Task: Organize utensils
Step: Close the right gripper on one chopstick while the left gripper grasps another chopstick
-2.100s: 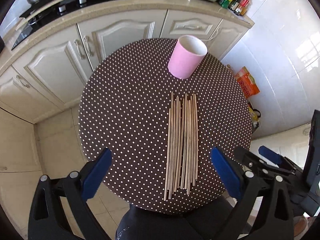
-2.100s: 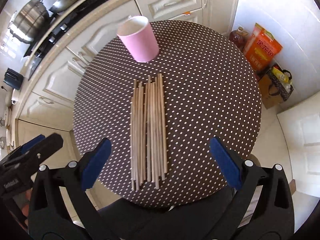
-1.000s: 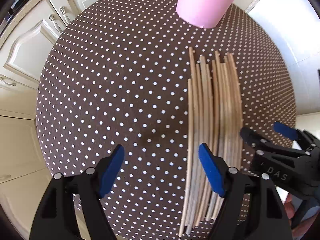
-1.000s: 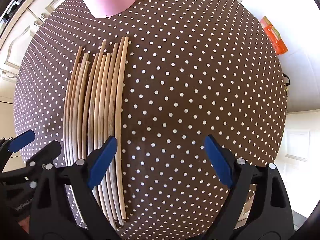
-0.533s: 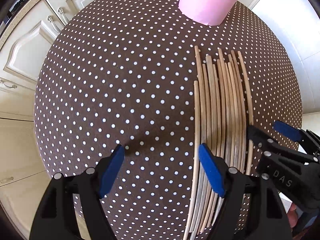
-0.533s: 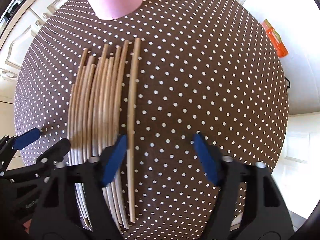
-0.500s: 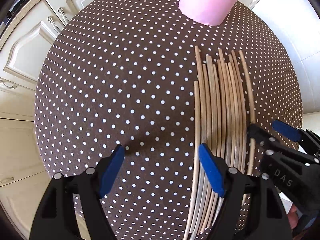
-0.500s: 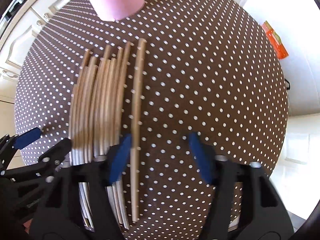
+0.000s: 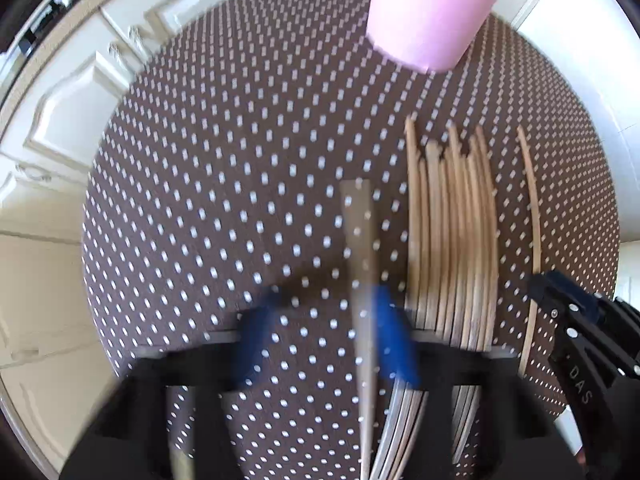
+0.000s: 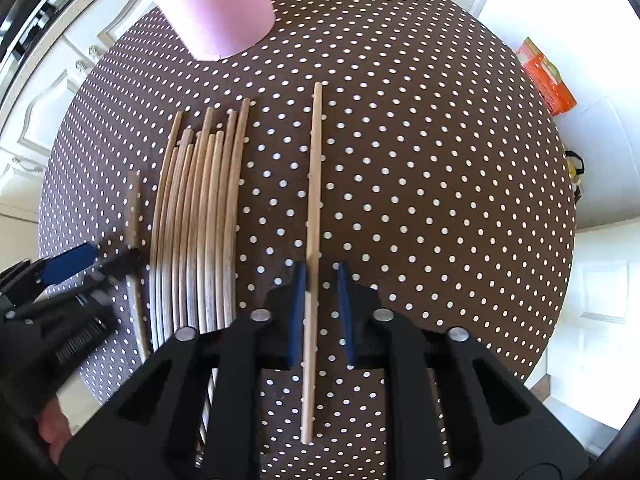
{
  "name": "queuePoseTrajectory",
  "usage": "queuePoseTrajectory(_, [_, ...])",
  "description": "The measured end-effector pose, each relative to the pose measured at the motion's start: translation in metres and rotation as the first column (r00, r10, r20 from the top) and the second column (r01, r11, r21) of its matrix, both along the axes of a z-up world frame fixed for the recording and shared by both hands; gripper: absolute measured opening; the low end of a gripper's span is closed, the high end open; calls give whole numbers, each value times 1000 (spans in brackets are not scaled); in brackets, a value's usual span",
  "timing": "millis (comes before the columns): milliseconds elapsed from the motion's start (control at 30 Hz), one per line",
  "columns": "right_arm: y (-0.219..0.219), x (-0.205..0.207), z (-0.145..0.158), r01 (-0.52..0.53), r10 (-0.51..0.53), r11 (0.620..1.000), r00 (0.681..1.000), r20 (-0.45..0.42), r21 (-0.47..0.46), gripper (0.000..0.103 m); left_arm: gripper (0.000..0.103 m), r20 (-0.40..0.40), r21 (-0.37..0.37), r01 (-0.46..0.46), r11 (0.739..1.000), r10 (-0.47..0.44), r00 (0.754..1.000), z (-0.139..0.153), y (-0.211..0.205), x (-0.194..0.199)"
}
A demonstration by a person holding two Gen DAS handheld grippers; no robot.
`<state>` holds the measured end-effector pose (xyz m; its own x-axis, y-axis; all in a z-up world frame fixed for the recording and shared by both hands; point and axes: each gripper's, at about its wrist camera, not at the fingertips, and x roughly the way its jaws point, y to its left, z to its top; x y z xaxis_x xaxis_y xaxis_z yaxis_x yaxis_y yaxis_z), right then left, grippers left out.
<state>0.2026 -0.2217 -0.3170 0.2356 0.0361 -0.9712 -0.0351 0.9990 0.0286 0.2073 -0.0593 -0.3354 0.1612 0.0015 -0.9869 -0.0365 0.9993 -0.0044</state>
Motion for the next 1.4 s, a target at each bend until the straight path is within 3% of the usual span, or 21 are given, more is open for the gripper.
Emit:
queuePoseTrajectory(33, [-6, 0, 0, 14, -14, 1000, 1000, 2, 15, 9, 6, -7, -23, -13, 1000, 13, 1000, 0, 3, 3])
queuePoseTrajectory(133, [-19, 0, 1, 32, -32, 998, 999, 7, 55, 7, 6, -7, -61, -33, 998, 32, 999, 1, 12, 8])
queuePoseTrajectory(400, [-58, -3, 15, 75, -84, 984, 995, 53, 160, 6, 6, 33, -75, -57, 996, 60, 998, 9, 45, 5])
queuePoseTrajectory(500, [-65, -1, 13, 90, -95, 984, 995, 22, 152, 6, 6, 41, -70, -61, 996, 64, 997, 15, 52, 7])
queuePoseTrajectory(567, [-74, 0, 13, 105, -109, 972, 994, 7, 211, 7, 6, 41, -71, -64, 995, 67, 997, 14, 56, 11])
queuePoseTrajectory(700, [-79, 6, 20, 86, -89, 988, 996, 19, 125, 7, 6, 41, -64, -66, 996, 69, 997, 20, 53, -10])
queuePoseTrajectory(733, [-81, 7, 21, 84, -87, 989, 996, 18, 126, 12, 6, 41, -66, -68, 996, 71, 997, 21, 51, -13])
queuePoseTrajectory(800, [-85, 11, 18, 83, -83, 991, 997, -6, 101, 40, 6, 40, -67, -70, 995, 72, 997, 20, 49, -15])
queuePoseTrajectory(833, [-84, 12, 18, 84, -84, 993, 996, -6, 86, 66, 6, 39, -68, -70, 995, 72, 997, 20, 49, -16])
queuePoseTrajectory(900, [-79, 11, 23, 83, -86, 994, 996, 32, 75, 66, 6, 43, -70, -67, 995, 70, 997, 20, 47, -15])
queuePoseTrajectory(1033, [-73, 15, 17, 80, -80, 995, 997, 14, 54, 36, 6, 47, -69, -65, 995, 69, 997, 22, 49, -17])
queuePoseTrajectory(1200, [-51, 20, 13, 25, -23, 998, 999, 46, -60, 30, 6, 41, -51, -63, 997, 65, 997, 21, 51, -14])
queuePoseTrajectory(1367, [-24, 8, 16, -14, 19, 998, 996, 84, -68, 7, 6, 34, -52, -62, 997, 64, 997, 17, 50, -14])
queuePoseTrajectory(1400, [-21, 6, 14, 1, 4, 998, 996, 89, -61, 6, 6, 34, -55, -62, 997, 64, 997, 18, 50, -14])
